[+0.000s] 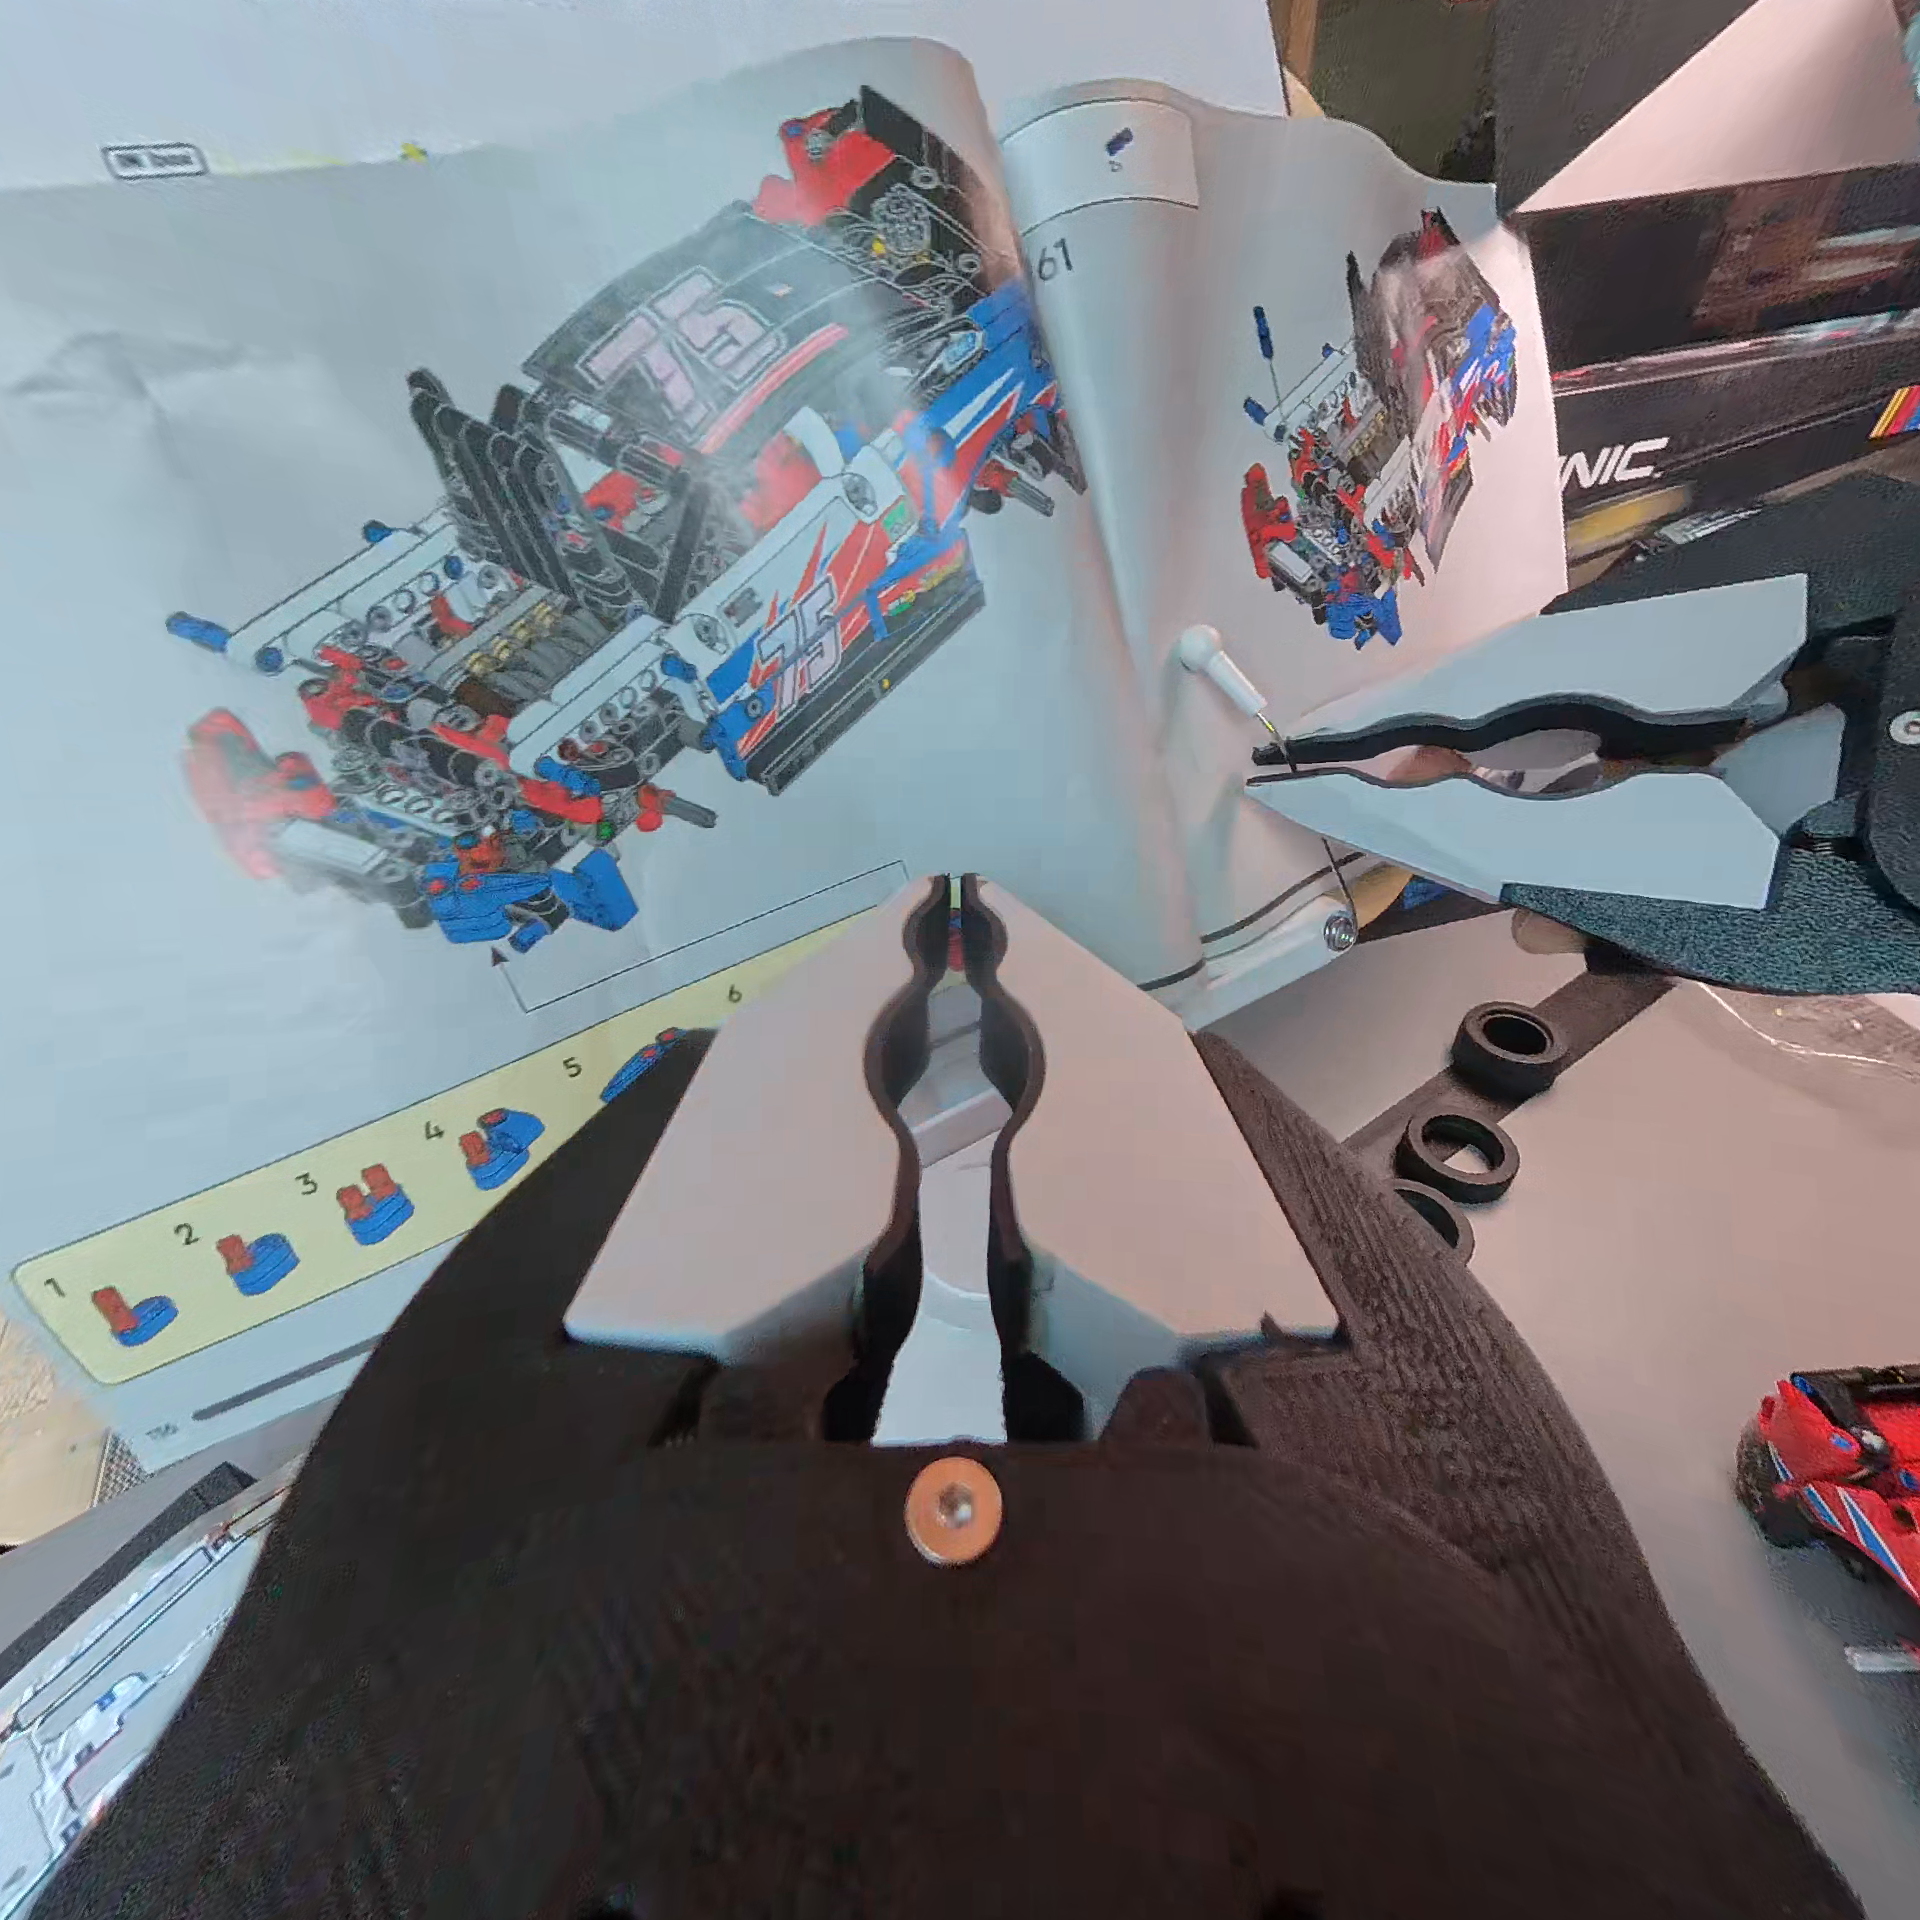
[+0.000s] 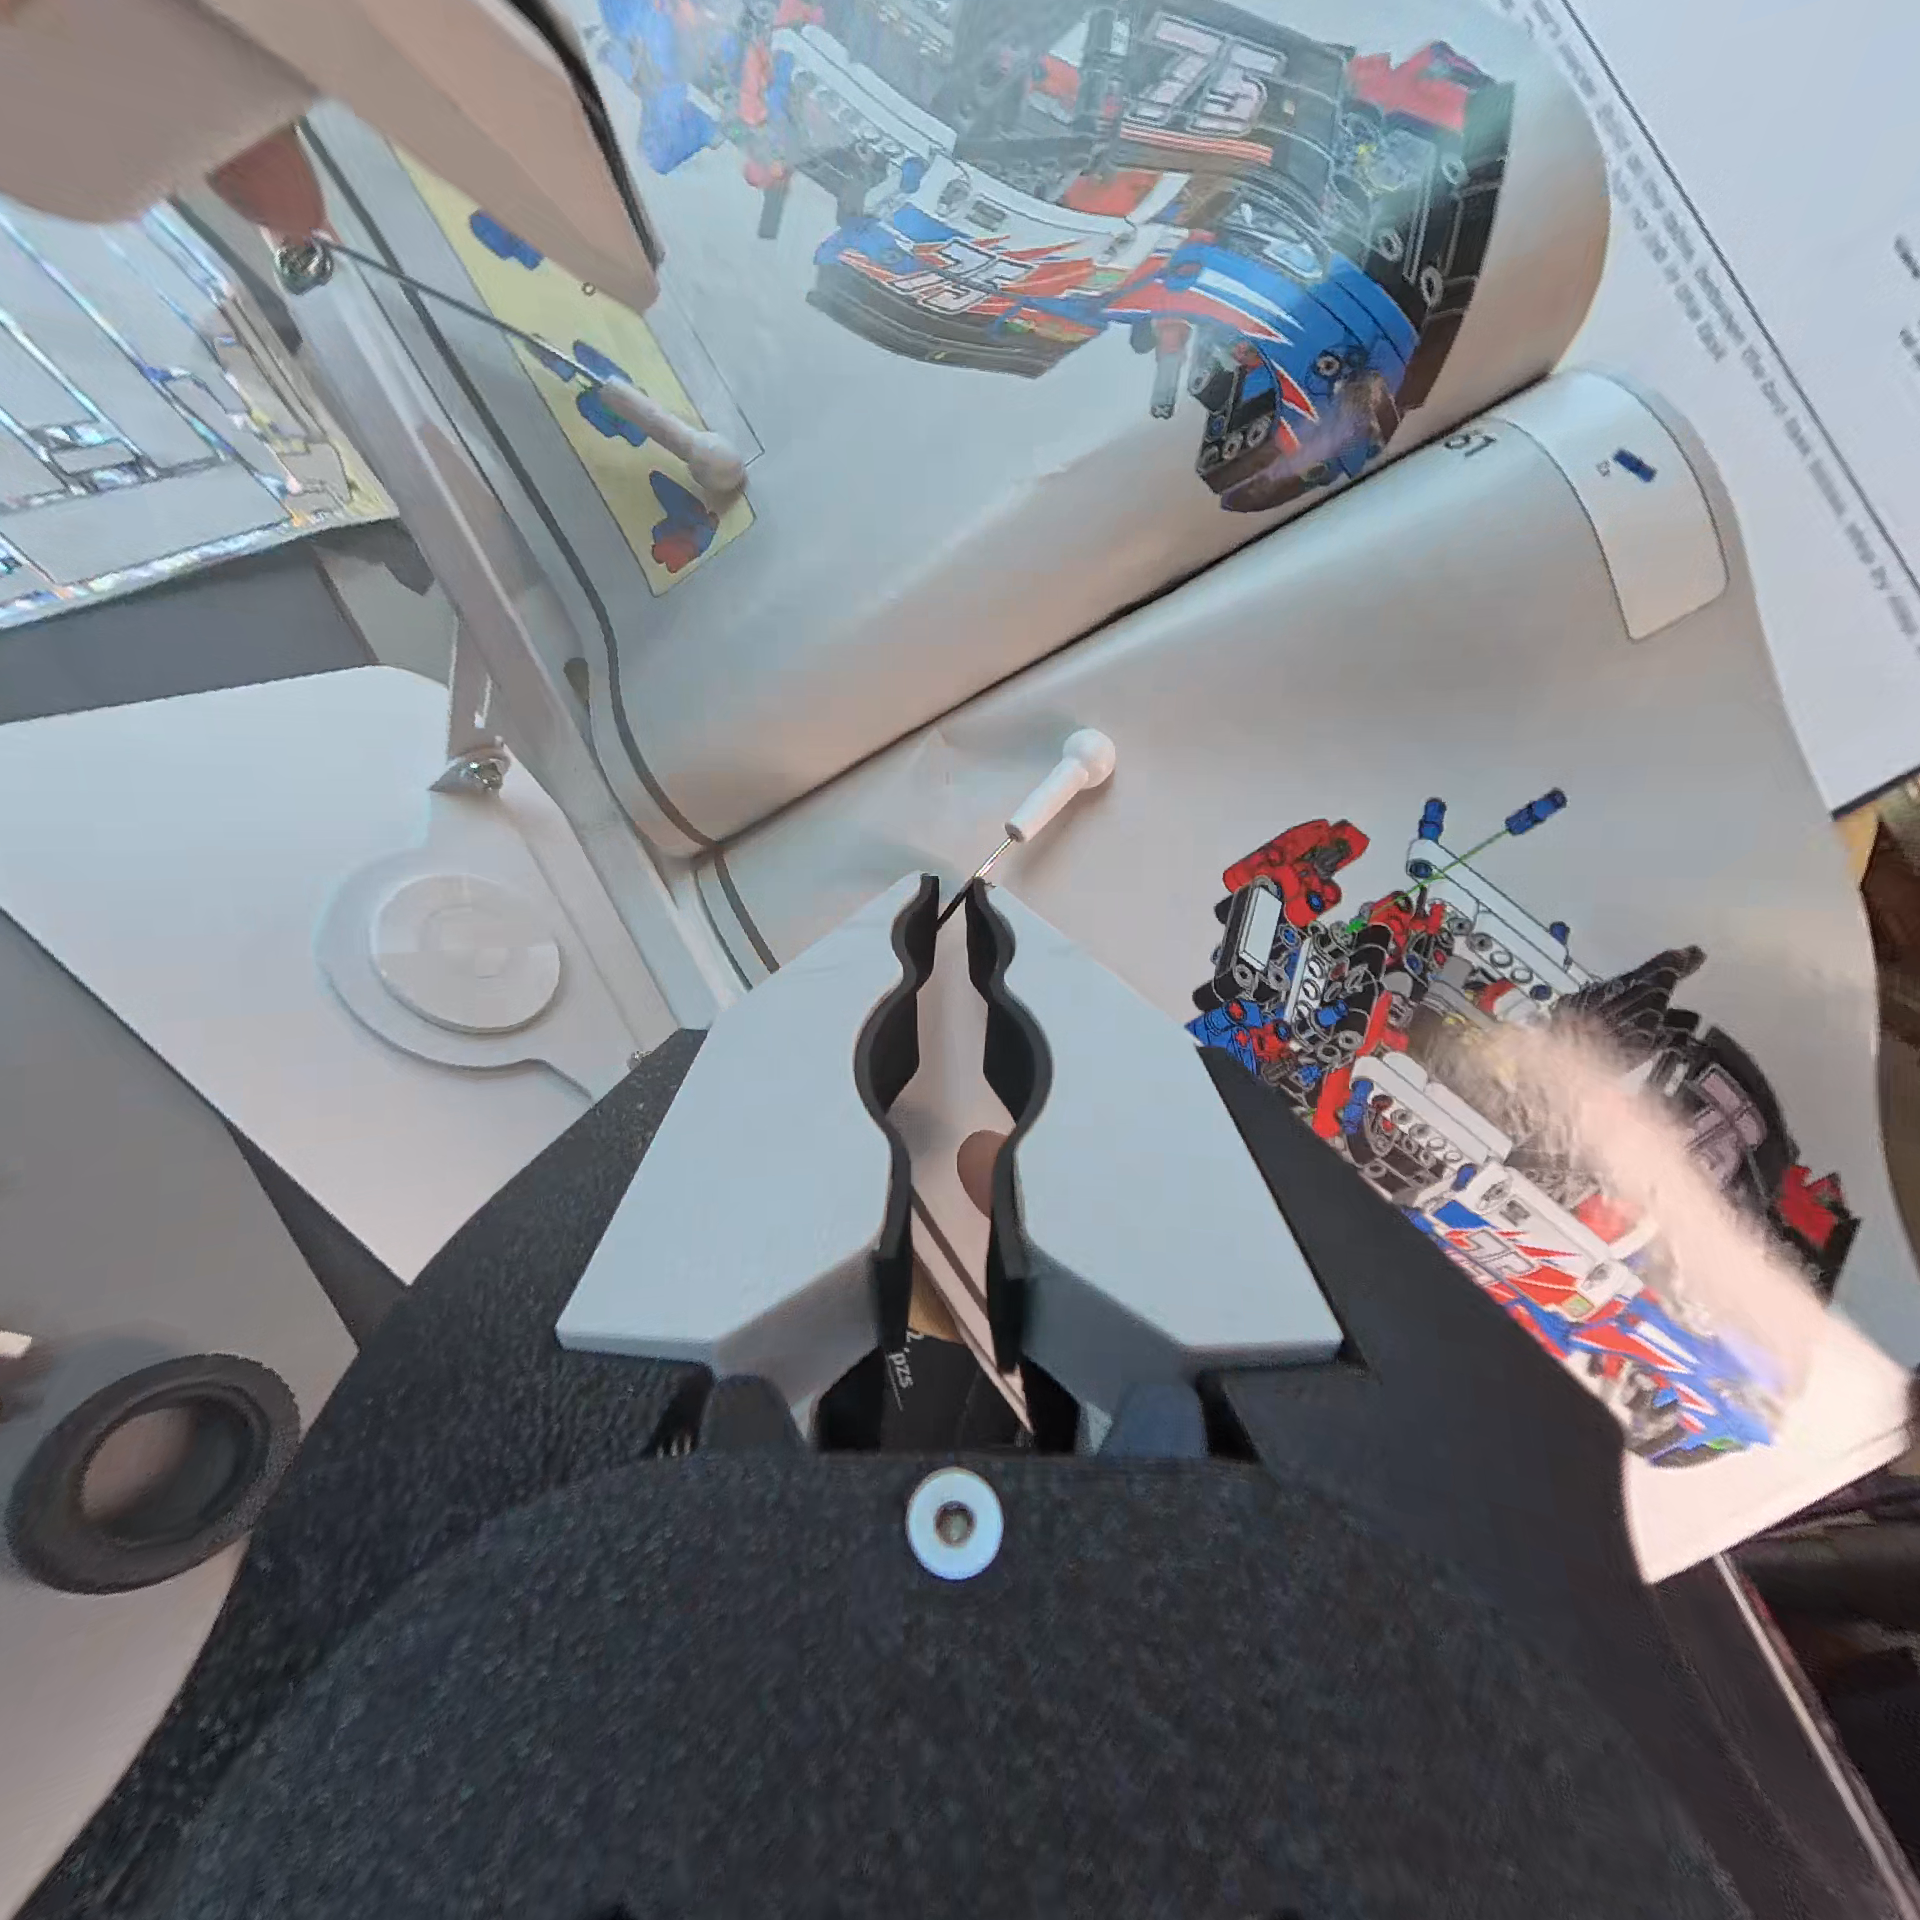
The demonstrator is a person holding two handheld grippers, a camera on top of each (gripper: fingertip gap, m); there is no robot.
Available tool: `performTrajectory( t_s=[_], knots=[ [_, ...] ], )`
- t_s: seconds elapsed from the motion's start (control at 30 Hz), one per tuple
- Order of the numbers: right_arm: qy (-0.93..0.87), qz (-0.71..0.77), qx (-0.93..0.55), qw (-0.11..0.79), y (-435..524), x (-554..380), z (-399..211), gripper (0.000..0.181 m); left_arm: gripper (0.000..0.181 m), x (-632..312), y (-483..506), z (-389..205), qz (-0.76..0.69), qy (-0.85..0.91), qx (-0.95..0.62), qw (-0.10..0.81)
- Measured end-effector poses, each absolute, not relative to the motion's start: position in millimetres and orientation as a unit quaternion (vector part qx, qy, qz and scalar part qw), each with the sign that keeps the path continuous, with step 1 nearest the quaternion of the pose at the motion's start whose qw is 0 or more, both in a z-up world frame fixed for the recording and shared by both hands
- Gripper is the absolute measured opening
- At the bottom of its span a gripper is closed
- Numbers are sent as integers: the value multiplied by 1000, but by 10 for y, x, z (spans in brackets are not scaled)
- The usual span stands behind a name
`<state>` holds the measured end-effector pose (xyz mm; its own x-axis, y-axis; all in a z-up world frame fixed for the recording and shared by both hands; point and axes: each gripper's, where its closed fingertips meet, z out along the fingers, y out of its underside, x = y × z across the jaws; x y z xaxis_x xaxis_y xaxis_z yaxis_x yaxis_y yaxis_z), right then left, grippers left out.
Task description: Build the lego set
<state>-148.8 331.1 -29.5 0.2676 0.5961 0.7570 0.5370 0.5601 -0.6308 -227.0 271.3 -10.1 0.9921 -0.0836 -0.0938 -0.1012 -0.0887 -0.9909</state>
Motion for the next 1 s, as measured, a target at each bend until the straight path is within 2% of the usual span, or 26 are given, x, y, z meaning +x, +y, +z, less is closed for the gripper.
performTrajectory(
  t_s=[0.03, 0.13, 0.2, 0.3, 0.4, 0.5, 0.6, 0.73, 1.0],
  knots=[
    [-612, 0, -461, 643, 3316, -1489, -296, 3, 0, -2355, 2673, -97, 2, 47, -735, 677],
    [-607, -25, -492, 624, 3336, -1449, -274, 7, 0, -2616, 2558, -60, 0, 10, -723, 691],
    [-581, 0, -510, 634, 3252, -1366, -163, 17, 1, -2800, 2471, -35, 10, -3, -719, 694],
    [-539, 124, -553, 623, 2826, -1131, -105, 34, 1, -3076, 2314, 34, 31, -12, -712, 701],
    [-512, 228, -564, 606, 2214, -694, -199, 38, 2, -3345, 2204, 133, 46, -14, -706, 707],
    [-498, 242, -578, 600, 1760, -91, -482, 34, 3, -3596, 2200, 270, 62, -7, -698, 714],
    [-479, 218, -598, 605, 1509, 524, -850, 22, 2, -3734, 2322, 313, 37, -6, -704, 709],
    [-404, 208, -636, 624, 1412, 1157, -1167, 11, 0, -3814, 2590, 108, 24, -13, -736, 676],
    [-360, 224, -622, 658, 1493, 1242, -1110, 5, 0, -3933, 2805, 45, 58, -36, -727, 683]
  ],
)
